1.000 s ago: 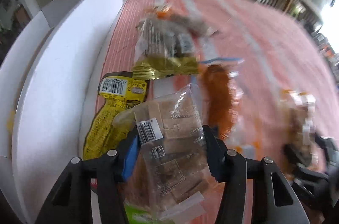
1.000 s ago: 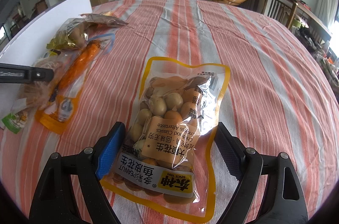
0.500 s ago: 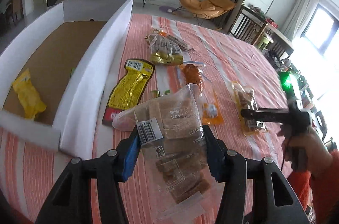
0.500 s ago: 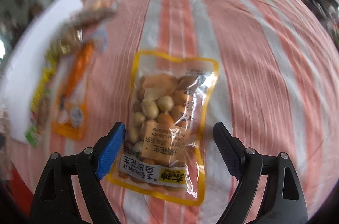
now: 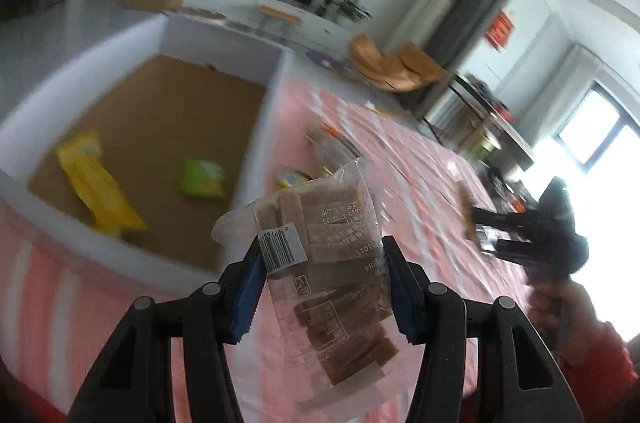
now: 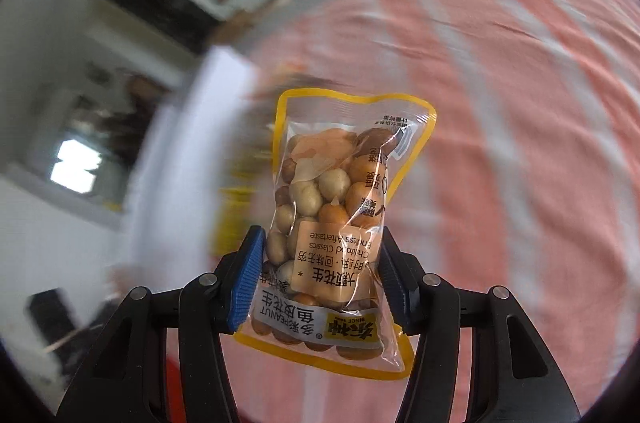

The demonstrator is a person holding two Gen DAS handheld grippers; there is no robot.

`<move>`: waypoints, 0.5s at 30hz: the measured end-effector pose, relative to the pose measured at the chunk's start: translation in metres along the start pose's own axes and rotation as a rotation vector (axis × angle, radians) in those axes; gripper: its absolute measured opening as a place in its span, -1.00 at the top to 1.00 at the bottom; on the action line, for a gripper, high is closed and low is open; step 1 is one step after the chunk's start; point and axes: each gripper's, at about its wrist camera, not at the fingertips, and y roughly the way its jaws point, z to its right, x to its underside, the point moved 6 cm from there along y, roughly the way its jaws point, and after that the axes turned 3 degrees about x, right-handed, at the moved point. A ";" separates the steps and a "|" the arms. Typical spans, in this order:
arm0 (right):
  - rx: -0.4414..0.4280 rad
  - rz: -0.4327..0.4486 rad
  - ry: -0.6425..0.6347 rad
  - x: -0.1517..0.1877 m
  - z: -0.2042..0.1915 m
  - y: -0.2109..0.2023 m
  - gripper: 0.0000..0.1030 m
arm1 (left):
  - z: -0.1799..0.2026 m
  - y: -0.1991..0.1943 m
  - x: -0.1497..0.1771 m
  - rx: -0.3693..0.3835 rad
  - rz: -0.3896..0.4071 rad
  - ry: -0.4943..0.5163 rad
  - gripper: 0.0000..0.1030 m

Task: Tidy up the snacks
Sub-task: 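Lift the peanut bag with the right gripper while the left gripper grasps a clear biscuit bag, then drop the peanut bag and biscuit bag into the white box with both grippers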

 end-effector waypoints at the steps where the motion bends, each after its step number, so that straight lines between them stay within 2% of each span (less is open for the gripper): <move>1: -0.040 -0.005 -0.017 -0.004 -0.021 0.002 -0.12 | -0.014 -0.004 -0.015 -0.027 0.017 -0.012 -0.06; 5: -0.208 -0.054 -0.136 -0.014 -0.142 0.030 -0.13 | -0.057 -0.020 -0.052 -0.145 0.057 -0.018 -0.06; 7: -0.245 -0.075 -0.199 -0.014 -0.191 0.050 -0.14 | -0.083 -0.027 -0.069 -0.234 0.075 -0.012 -0.10; 9: -0.265 -0.087 -0.273 -0.013 -0.242 0.076 -0.19 | -0.103 -0.030 -0.078 -0.297 0.099 -0.020 -0.18; 10: -0.272 -0.092 -0.300 -0.011 -0.267 0.093 -0.32 | -0.113 -0.033 -0.082 -0.322 0.119 -0.029 -0.35; 11: -0.269 -0.097 -0.307 -0.006 -0.279 0.104 -0.40 | -0.121 -0.035 -0.085 -0.333 0.137 -0.038 -0.59; 12: -0.267 -0.109 -0.316 -0.004 -0.293 0.120 -0.41 | -0.128 -0.038 -0.086 -0.347 0.153 -0.048 -0.67; 15: -0.239 -0.123 -0.301 -0.001 -0.312 0.152 -0.41 | -0.144 -0.050 -0.084 -0.376 0.189 -0.078 -0.73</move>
